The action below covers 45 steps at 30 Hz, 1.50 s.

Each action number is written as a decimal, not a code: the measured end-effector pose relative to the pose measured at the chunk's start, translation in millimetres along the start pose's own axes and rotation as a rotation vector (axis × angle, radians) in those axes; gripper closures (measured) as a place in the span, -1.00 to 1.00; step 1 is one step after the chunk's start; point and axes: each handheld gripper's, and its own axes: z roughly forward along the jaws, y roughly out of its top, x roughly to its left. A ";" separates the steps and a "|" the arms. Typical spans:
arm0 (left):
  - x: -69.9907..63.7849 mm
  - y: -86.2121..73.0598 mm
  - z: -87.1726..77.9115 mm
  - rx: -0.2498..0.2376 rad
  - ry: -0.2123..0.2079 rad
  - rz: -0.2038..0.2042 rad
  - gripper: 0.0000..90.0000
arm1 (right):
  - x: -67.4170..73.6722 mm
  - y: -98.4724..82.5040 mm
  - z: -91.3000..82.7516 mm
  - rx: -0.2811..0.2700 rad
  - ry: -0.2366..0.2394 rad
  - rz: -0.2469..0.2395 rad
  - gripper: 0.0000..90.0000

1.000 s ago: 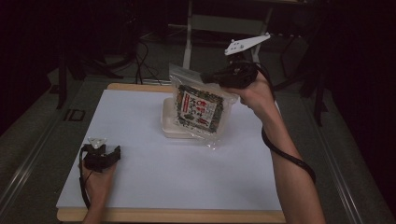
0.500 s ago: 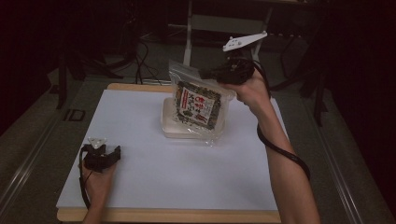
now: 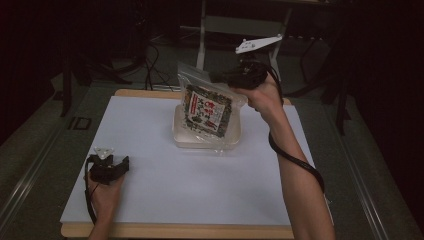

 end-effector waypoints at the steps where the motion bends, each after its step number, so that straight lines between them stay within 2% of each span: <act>1: 0.1 0.0 0.0 0.000 0.000 0.000 -0.06 | -0.6 0.1 0.9 -0.002 0.000 0.002 1.00; 23: 0.7 0.2 -0.1 -0.003 -0.003 -0.001 -0.06 | -12.7 -5.2 14.7 -0.042 -0.004 0.012 1.00; 28: 0.9 0.2 -0.1 -0.002 -0.003 -0.002 -0.06 | -13.8 -6.2 21.7 -0.022 -0.012 0.006 1.00; 45: 1.0 0.4 0.1 0.001 -0.003 -0.002 -0.06 | -18.1 -14.6 38.4 -0.040 0.003 0.005 1.00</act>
